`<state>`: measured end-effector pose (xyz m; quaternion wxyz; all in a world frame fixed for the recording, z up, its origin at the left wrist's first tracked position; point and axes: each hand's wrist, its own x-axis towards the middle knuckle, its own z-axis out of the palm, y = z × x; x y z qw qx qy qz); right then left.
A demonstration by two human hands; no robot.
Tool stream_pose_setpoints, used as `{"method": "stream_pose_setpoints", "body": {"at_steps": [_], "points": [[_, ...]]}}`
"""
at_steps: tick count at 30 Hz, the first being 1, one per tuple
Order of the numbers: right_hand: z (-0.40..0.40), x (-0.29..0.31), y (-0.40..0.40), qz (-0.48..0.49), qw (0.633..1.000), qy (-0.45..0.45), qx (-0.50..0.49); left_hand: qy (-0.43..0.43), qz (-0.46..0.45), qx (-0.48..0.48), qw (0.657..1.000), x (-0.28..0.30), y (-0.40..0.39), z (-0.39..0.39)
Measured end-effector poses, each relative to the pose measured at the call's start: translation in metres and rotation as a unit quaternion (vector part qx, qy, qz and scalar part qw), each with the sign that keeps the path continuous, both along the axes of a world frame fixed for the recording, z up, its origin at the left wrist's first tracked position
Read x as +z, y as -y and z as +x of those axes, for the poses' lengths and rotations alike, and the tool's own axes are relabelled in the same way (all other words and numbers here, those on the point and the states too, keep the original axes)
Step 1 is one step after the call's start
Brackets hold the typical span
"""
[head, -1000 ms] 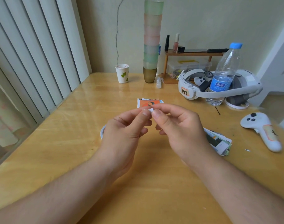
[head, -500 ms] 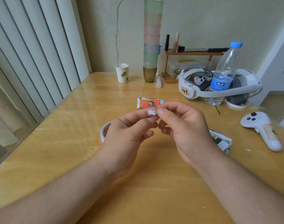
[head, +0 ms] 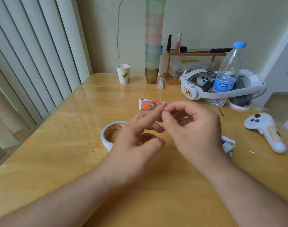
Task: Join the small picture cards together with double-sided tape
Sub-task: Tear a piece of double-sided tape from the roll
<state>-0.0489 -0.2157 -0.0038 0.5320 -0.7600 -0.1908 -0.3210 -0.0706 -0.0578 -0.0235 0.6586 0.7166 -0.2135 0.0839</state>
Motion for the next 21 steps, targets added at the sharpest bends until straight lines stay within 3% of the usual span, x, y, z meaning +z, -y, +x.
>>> {"method": "stream_pose_setpoints", "body": {"at_steps": [9, 21], "points": [[-0.009, 0.01, -0.003, 0.026, 0.999, -0.021, 0.035, 0.157, 0.168, 0.074, 0.97, -0.001, -0.005, 0.001], [-0.002, 0.005, -0.005, 0.121, 0.981, -0.131, 0.075, 0.288, 0.334, 0.164, 0.882, 0.007, -0.01, 0.005]]}}
